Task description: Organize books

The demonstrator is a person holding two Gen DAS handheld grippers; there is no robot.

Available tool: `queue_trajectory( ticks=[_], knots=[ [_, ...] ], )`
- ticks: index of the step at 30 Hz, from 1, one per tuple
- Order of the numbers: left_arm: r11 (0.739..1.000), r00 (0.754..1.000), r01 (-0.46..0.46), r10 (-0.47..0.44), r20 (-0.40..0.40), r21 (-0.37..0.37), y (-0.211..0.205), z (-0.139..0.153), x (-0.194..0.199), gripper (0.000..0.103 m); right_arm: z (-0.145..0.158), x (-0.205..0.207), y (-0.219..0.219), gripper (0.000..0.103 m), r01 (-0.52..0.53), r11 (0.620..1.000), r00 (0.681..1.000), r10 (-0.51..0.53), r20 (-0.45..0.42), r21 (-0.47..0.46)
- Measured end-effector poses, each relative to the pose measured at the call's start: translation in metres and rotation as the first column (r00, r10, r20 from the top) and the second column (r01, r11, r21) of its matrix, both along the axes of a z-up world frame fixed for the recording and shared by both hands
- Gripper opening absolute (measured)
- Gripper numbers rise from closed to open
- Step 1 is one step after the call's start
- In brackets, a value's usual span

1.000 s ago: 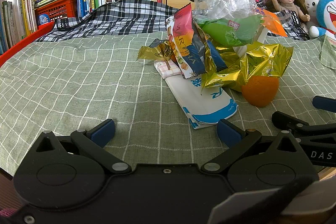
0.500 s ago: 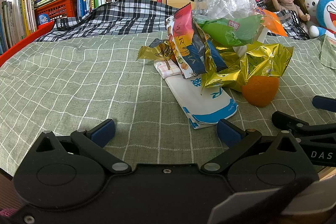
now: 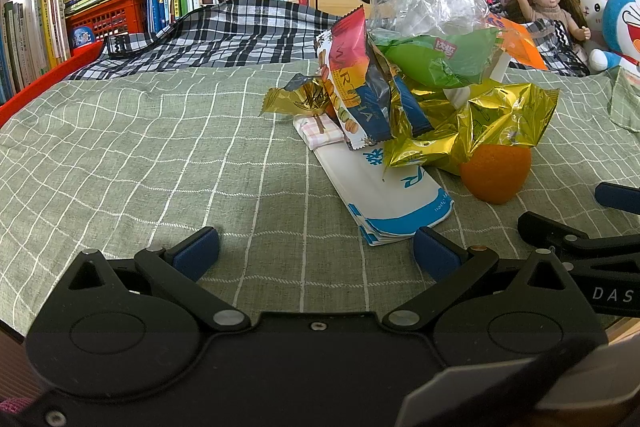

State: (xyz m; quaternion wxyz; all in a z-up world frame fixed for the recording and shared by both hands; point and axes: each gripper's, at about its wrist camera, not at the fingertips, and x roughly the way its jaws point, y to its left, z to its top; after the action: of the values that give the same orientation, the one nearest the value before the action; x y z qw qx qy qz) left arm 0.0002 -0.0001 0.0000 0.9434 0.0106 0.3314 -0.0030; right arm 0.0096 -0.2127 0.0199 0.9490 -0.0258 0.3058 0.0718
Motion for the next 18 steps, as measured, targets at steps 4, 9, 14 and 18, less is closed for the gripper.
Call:
queue_trajectory(
  ticks=[4,9,14,18],
  knots=[
    [1.000,1.000,0.000,0.000,0.000,0.000,0.0000,0.0000,-0.0001,0.103,0.0006,0.0008,-0.0008,0.103,0.001,1.000,1.000,-0.001,-0.001,0.000],
    [1.000,1.000,0.000,0.000,0.000,0.001,-0.0001,0.0000,0.0000,0.103,0.0008,-0.0004,-0.0017,0.103,-0.003,1.000,1.000,0.003,-0.004,0.002],
    [1.000,1.000,-0.002,0.002,0.000,-0.002,-0.0005,0.0000,-0.0002,0.103,0.0012,0.0021,-0.0014,0.103,-0.004,1.000,1.000,0.004,-0.011,0.002],
    [1.000,1.000,-0.008,0.009,0.004,-0.009,-0.0003,0.0001,-0.0009,0.103,0.0023,0.0027,-0.0017,0.103,-0.006,1.000,1.000,0.006,-0.019,0.005]
  ],
)
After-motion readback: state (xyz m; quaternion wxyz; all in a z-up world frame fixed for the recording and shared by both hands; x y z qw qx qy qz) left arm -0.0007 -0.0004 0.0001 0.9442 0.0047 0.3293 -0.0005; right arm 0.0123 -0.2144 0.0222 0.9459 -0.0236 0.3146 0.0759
